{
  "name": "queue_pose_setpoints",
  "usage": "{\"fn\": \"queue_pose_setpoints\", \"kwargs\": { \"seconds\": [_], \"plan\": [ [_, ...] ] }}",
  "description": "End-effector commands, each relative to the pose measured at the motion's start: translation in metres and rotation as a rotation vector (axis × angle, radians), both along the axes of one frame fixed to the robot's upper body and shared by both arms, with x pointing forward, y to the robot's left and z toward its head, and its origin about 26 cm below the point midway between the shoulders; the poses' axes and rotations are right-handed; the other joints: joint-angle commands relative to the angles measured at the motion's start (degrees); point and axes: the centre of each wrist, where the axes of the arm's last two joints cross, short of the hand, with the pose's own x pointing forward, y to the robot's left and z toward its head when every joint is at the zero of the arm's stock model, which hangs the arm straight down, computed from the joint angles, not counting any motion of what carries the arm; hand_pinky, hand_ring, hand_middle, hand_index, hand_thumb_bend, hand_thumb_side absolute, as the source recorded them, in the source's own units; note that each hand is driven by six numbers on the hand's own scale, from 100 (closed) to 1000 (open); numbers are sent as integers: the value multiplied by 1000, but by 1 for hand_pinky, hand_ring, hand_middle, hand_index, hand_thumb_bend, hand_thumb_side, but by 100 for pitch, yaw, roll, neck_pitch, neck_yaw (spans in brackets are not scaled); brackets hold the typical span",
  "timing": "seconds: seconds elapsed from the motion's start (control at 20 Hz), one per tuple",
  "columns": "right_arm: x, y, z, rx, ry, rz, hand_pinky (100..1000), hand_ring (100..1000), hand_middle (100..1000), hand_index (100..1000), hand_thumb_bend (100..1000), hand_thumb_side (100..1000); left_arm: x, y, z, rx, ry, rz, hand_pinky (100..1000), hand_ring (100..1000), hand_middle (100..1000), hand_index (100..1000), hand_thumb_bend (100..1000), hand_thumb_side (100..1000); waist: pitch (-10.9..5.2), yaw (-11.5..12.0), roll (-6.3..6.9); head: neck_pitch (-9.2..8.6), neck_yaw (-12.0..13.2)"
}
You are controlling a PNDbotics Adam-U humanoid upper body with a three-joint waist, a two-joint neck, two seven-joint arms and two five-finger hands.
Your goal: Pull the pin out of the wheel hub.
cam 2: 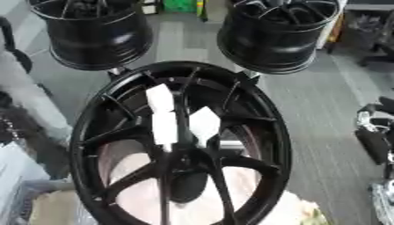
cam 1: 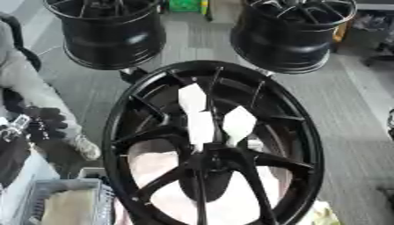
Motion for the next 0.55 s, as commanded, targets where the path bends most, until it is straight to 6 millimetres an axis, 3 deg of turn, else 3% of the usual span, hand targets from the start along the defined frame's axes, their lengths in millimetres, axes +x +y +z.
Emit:
{"fn": "queue_pose_setpoints", "kwargs": {
  "seconds": [0.05,0.55],
  "plan": [
    [4,9,11,7,-42,53,561,578,680,822,100,408,1,0,7,8,-24,-9,703,709,657,761,100,854,-53,-22,20,26,-31],
    [14,30,12,61,-69,108,554,571,674,820,100,418,1,0,5,7,-20,-12,703,710,658,761,100,856,-29,-30,39,26,0]
  ]
}}
